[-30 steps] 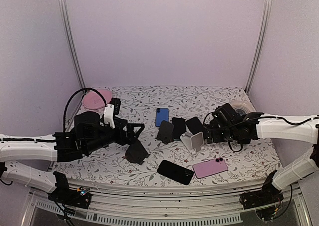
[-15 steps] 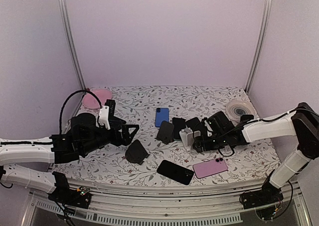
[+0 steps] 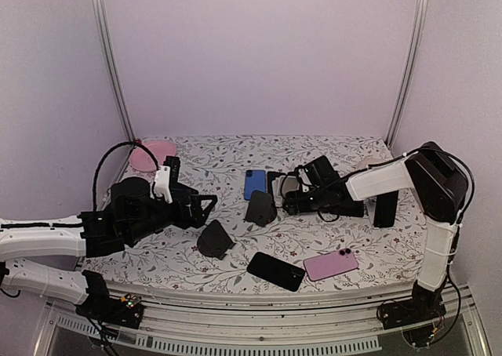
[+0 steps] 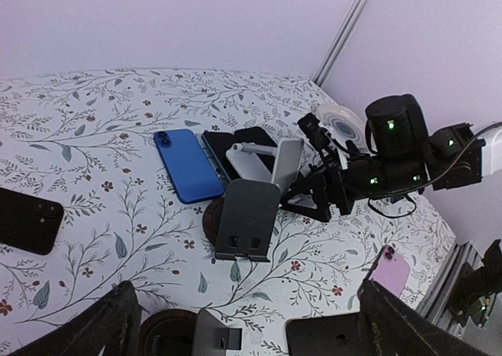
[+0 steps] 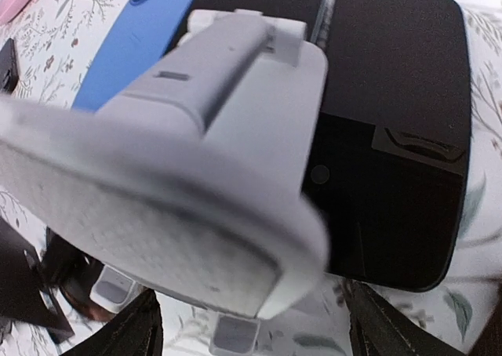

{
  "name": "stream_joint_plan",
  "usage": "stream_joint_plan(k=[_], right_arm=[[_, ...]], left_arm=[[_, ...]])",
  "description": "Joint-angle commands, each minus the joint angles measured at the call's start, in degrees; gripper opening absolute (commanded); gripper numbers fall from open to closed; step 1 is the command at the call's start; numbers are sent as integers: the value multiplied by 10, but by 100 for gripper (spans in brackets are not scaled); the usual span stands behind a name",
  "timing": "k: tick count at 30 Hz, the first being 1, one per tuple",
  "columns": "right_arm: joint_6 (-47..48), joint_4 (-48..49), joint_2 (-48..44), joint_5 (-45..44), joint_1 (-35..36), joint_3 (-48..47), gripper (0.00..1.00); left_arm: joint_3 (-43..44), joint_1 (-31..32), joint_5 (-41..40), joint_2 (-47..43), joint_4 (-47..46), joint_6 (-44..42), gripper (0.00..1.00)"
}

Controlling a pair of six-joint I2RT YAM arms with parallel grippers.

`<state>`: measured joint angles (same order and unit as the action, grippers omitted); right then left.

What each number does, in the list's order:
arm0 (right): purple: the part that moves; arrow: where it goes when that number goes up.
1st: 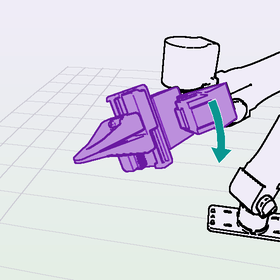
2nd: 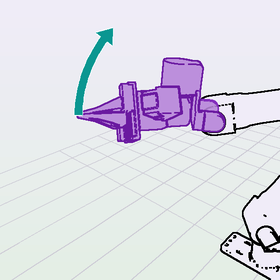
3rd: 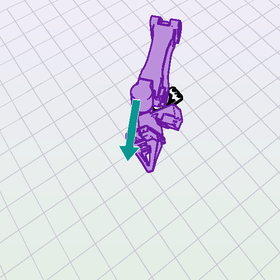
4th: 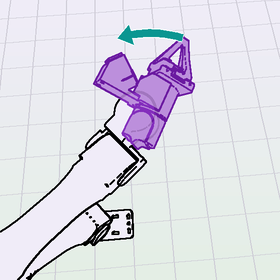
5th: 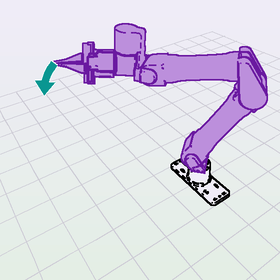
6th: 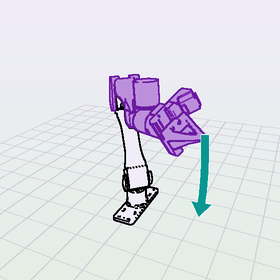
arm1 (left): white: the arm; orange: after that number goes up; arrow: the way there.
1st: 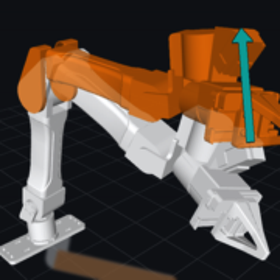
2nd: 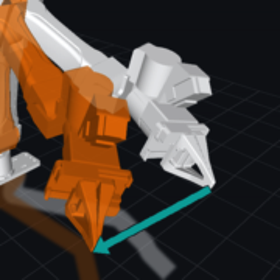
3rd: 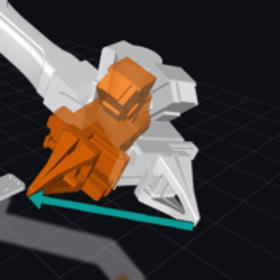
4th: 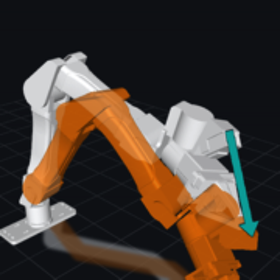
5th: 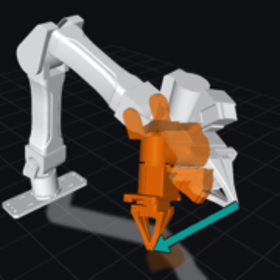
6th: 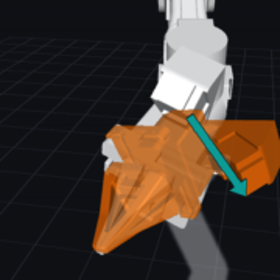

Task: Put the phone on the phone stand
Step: Move the phone stand to the center of the board, then adjust the phone stand at the center of the board.

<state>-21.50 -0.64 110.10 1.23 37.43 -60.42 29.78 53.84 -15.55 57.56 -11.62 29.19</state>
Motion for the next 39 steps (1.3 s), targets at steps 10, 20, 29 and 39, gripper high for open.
stream_joint_plan(k=[10, 20, 29, 39], right_arm=[[47, -158, 177, 3, 19, -299, 85], [9, -160, -34, -88, 22, -149, 88], [-40, -172, -228, -167, -12, 15, 84], [-59, -142, -294, -160, -78, 93, 71]], left_arm=[[-9, -22, 11, -7, 2, -2, 97], [-11, -33, 7, -40, 30, -15, 96], [-26, -40, -4, -72, 53, -19, 97], [-34, -49, -46, -96, 88, -39, 97]])
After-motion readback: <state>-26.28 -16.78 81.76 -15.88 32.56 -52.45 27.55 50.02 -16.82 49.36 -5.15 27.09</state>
